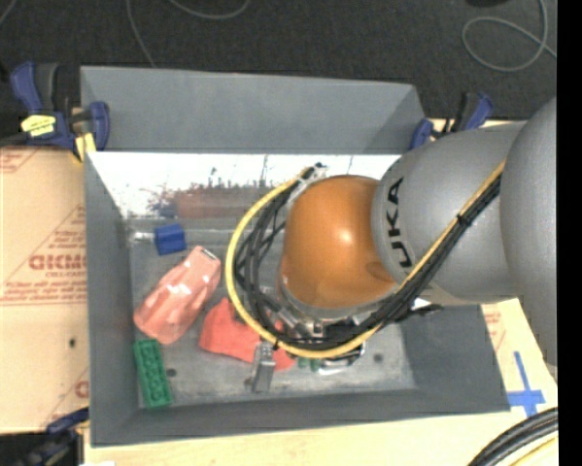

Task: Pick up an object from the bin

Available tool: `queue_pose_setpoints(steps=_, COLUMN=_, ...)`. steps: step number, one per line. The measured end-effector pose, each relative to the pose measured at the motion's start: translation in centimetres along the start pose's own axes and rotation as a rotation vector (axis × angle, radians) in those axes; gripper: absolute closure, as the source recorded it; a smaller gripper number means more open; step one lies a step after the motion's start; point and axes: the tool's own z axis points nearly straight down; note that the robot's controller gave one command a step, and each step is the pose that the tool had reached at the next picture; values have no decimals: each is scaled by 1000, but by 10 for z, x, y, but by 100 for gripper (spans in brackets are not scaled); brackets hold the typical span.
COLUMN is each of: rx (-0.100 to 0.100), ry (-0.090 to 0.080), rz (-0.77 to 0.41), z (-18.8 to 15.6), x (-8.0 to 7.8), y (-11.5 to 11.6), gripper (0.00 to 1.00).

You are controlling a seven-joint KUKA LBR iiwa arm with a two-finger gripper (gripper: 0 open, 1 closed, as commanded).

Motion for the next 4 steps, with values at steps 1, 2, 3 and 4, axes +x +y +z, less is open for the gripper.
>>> queue_pose_setpoints(steps=1, rx=2, ry=-2, rz=84, z=48, x=-20, y=-23, gripper=0)
queue_pose_setpoints(steps=2, rx=-2, ry=-3, rz=116, z=40, x=-25, y=-29, gripper=0)
queue_pose_setpoints(steps=3, rx=-1, ry=-4, rz=204, z=86, x=-21, y=-25, gripper=0)
queue_pose_setpoints(steps=4, rx=-3, ry=-6, rz=213, z=91, x=-18, y=-20, gripper=100)
